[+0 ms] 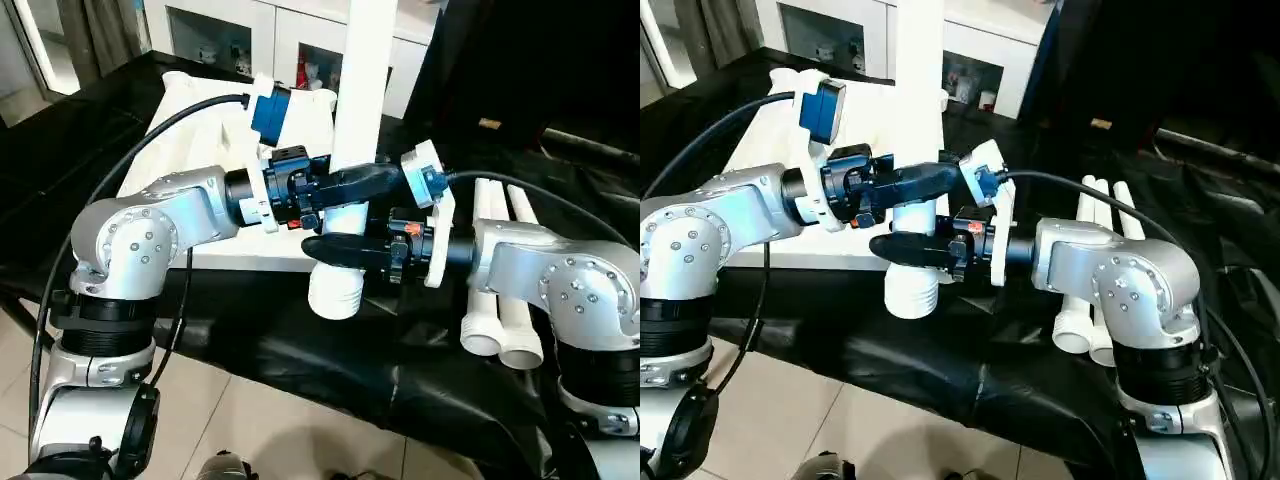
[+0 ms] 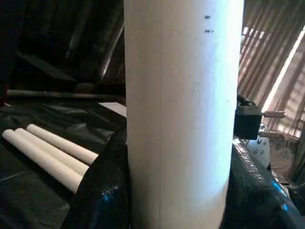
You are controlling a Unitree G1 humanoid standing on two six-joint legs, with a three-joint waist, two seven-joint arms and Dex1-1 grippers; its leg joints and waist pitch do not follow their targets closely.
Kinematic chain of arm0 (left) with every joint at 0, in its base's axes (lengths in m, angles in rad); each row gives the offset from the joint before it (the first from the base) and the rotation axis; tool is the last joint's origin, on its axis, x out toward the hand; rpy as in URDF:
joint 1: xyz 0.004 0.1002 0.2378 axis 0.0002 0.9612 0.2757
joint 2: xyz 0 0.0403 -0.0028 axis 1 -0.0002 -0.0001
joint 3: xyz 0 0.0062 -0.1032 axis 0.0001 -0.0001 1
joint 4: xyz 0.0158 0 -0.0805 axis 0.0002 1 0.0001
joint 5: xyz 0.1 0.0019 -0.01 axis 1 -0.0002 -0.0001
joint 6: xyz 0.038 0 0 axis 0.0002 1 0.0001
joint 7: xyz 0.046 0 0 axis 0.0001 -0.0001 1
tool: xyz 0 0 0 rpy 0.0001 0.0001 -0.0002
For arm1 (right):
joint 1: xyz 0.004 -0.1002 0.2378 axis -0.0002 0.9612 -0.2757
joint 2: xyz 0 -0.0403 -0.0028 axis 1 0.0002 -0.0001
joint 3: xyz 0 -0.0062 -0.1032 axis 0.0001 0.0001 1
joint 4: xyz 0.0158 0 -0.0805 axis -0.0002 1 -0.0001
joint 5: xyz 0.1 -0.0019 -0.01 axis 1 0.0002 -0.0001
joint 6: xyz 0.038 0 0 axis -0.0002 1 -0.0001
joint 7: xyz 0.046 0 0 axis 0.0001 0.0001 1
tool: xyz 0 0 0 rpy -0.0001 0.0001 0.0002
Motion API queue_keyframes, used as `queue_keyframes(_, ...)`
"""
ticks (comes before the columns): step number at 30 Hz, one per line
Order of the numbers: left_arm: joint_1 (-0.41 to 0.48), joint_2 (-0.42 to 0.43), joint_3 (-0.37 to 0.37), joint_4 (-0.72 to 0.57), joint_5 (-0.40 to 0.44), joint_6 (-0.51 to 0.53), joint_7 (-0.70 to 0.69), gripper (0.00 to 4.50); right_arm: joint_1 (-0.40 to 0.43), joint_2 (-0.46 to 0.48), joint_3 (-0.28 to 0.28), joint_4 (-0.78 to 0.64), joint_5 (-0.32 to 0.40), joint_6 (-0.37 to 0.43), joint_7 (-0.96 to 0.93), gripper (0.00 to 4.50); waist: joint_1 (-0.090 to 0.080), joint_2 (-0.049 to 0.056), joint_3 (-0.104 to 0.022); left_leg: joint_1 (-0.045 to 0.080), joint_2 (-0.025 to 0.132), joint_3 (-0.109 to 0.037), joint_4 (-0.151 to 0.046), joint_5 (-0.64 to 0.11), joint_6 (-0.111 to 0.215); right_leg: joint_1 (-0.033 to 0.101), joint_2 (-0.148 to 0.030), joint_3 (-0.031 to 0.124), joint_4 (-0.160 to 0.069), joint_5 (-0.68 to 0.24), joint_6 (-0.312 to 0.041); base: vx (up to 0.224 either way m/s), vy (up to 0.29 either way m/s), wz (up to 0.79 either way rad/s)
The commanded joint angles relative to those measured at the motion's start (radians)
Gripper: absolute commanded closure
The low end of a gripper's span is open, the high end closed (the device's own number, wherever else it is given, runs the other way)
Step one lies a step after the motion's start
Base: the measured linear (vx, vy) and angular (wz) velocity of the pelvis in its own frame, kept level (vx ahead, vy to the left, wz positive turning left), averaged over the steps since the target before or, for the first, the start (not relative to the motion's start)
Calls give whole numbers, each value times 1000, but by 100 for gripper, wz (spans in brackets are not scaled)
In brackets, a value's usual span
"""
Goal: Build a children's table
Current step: Pick table leg
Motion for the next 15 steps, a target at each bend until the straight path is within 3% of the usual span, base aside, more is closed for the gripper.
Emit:
queue_keyframes(1,-15,-9,-18,-50,-10,-13,-11,259,14,-8,32,0,-5,13,-2,257,0,21,-96,21,47,-14,-67,-137,-79,56,-80,45,-70,-237,-112,0,0,0)
queue_keyframes(2,-14,-8,-22,-51,0,-14,-2,203,14,-6,31,0,-8,10,-4,257,1,22,-96,21,47,-15,-68,-144,-81,56,-80,45,-71,-244,-112,0,0,0)
queue_keyframes(3,-15,-6,-26,-52,2,-9,-2,189,15,-4,30,1,-8,6,-8,257,1,21,-96,22,47,-15,-67,-153,-83,55,-81,45,-73,-256,-109,0,0,0)
queue_keyframes(8,-14,-16,-16,-63,-21,5,4,169,19,4,23,2,-7,-2,-19,259,1,21,-97,22,47,-16,-67,-154,-85,55,-80,45,-73,-254,-111,0,0,0)
queue_keyframes(11,-18,-60,35,-43,-39,-30,43,140,28,30,-7,3,-4,-27,-42,259,2,27,-97,22,48,-16,-66,-160,-87,54,-82,44,-73,-245,-119,0,0,0)
queue_keyframes(15,-20,-129,108,-31,-72,-104,99,111,40,64,-68,3,15,-55,-77,259,4,26,-99,22,47,-18,-65,-171,-88,58,-83,41,-75,-236,-136,0,0,0)
